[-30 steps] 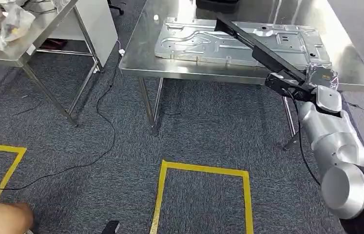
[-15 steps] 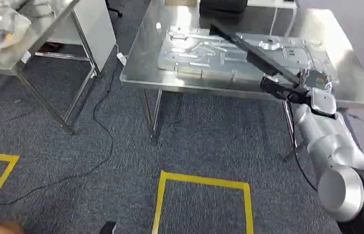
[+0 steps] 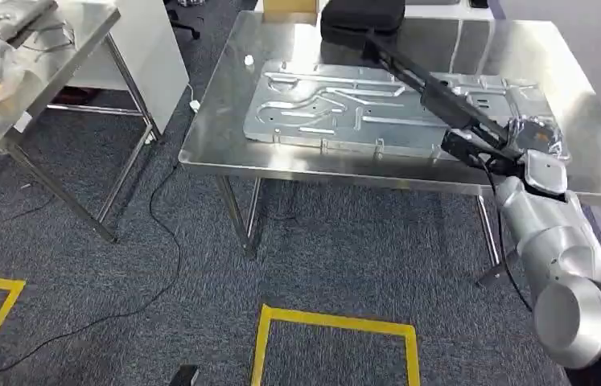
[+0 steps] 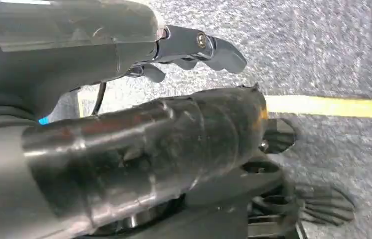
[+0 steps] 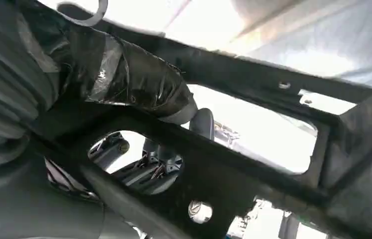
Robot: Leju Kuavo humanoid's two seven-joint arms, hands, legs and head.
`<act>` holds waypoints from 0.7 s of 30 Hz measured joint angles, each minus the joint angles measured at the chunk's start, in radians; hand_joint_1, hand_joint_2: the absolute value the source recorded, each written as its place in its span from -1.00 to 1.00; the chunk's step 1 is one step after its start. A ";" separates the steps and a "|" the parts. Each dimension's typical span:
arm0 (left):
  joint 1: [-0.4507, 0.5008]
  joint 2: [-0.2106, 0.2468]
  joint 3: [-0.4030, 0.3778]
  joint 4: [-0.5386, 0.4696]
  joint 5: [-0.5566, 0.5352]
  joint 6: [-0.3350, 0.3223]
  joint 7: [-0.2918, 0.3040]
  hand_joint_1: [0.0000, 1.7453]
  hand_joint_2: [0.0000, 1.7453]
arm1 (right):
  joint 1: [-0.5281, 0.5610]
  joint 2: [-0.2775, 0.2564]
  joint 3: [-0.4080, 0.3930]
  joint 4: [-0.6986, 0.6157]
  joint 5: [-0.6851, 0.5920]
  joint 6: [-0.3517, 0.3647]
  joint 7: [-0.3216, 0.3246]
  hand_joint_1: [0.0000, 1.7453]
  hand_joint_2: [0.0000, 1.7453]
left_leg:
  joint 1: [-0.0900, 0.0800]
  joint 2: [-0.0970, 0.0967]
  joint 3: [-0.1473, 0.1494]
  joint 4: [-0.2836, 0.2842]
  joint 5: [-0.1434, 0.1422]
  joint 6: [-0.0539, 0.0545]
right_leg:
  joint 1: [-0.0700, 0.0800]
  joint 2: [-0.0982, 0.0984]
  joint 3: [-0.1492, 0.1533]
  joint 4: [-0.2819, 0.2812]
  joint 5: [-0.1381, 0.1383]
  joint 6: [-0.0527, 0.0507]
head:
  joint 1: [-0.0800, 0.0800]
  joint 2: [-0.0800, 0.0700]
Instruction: Take the parts from the cabinet and place them on the table.
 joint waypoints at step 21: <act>0.005 0.002 0.000 0.000 0.000 0.011 0.006 -1.00 -1.00 | 0.033 0.000 -0.003 0.003 0.001 -0.016 -0.004 1.00 1.00 | -0.004 -0.005 -0.032 -0.199 0.135 0.049 | -0.003 0.007 -0.032 0.135 -0.067 0.053 | 0.003 0.000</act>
